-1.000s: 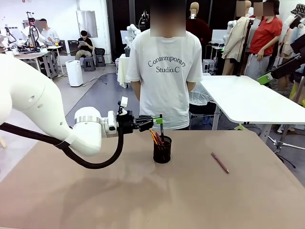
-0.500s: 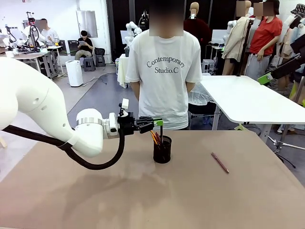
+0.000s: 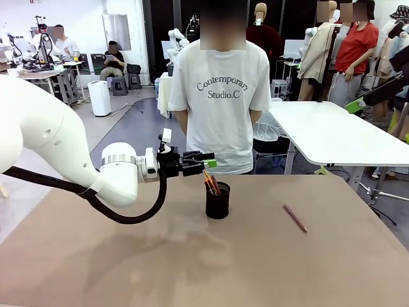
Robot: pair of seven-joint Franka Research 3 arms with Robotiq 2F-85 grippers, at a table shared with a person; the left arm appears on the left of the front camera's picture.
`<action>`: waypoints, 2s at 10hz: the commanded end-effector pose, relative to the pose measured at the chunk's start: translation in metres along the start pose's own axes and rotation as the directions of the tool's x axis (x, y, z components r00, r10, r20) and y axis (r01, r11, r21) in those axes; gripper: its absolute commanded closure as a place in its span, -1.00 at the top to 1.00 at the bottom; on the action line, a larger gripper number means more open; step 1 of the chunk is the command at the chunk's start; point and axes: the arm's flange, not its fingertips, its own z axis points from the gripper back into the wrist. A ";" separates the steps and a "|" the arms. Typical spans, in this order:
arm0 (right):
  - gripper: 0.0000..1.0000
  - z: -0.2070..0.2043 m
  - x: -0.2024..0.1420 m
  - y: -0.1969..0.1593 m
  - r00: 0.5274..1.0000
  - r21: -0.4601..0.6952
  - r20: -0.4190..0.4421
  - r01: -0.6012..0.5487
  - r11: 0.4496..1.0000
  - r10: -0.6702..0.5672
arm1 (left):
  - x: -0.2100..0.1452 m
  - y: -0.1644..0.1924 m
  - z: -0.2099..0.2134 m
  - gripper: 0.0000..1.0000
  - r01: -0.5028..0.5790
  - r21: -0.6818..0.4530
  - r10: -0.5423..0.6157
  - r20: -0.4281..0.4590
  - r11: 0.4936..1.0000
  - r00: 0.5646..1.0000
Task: Place the pens into the pen holder.
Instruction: Pick up a writing instrument from the table and place it into the Pen holder.
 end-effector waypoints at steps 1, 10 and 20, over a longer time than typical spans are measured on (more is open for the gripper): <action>1.00 0.000 0.002 0.000 1.000 0.008 0.021 -0.004 1.000 0.004 | 0.011 -0.004 0.005 1.00 -0.002 -0.011 0.002 -0.009 1.000 1.000; 1.00 0.000 0.002 0.000 1.000 0.008 0.021 -0.004 1.000 0.004 | 0.058 -0.004 0.046 1.00 0.067 -0.076 -0.073 -0.076 0.995 0.994; 1.00 0.000 0.002 0.000 1.000 0.008 0.021 -0.004 1.000 0.004 | 0.196 0.020 0.152 1.00 0.038 -0.209 -0.143 -0.514 0.977 0.846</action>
